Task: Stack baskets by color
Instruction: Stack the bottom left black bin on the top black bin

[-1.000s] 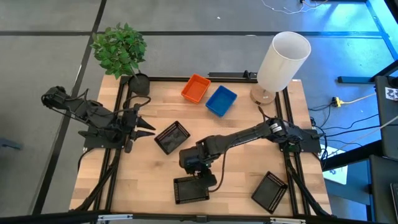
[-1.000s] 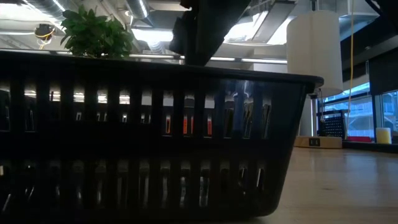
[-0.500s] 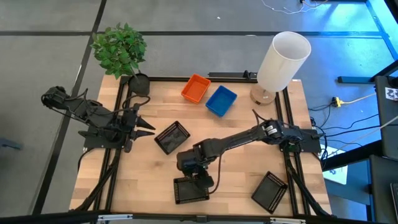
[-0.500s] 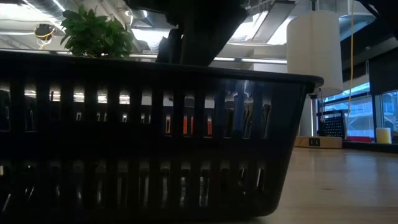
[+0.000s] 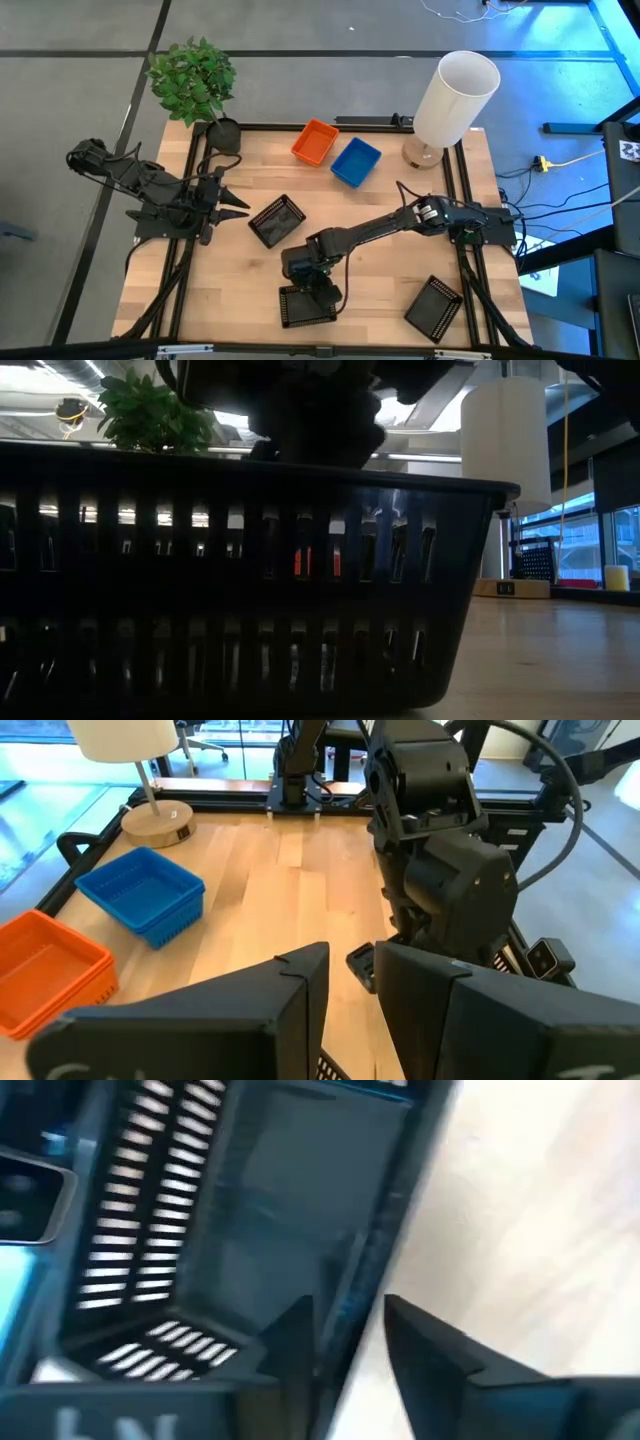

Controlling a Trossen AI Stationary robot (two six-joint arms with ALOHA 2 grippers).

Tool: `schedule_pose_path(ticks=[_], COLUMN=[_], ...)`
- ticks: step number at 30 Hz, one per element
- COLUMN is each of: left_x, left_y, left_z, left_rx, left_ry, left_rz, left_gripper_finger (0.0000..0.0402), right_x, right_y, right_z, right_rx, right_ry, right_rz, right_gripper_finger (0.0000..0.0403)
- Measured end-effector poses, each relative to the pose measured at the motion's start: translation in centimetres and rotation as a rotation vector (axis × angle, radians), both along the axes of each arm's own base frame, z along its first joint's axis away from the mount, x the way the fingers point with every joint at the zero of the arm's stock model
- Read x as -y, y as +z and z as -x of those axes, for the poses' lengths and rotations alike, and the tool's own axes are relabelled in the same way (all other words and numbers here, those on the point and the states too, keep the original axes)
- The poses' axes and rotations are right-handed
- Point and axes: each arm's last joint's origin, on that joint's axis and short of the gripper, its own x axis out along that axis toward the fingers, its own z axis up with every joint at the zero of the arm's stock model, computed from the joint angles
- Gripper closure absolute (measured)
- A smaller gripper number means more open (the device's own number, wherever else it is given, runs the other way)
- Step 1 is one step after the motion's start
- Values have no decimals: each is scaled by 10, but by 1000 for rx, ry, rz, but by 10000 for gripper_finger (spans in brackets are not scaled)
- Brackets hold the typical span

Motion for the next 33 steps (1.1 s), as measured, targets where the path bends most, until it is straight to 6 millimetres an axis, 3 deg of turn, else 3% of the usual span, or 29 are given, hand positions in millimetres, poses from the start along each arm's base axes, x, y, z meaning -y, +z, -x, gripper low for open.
schedule_pose_path(ticks=[5, 10, 15, 19, 22, 28, 33], left_x=[0, 0, 0, 0, 0, -4, -7], left_y=[0, 0, 0, 0, 0, 2, 2], left_z=[0, 0, 0, 0, 0, 5, 6], left_rx=[1, 1, 1, 1, 4, 26, 25], left_ry=[6, 6, 7, 7, 7, 62, 131], left_rz=[1, 2, 4, 5, 7, -2, -24], left_gripper_finger=[326, 326, 326, 326, 326, 326, 326], right_x=[3, 13, 36, 64, 92, 150, 186], right_y=[-1, 5, 37, 73, 85, 94, 99], right_z=[-2, -5, -11, -14, -16, -20, -27], right_rx=[13, 11, 27, 90, 150, 223, 353], right_ry=[-11, -24, -22, -9, -23, -35, -5], right_rz=[12, 15, 54, 105, 136, 194, 244], right_gripper_finger=[383, 395, 397, 399, 399, 399, 399])
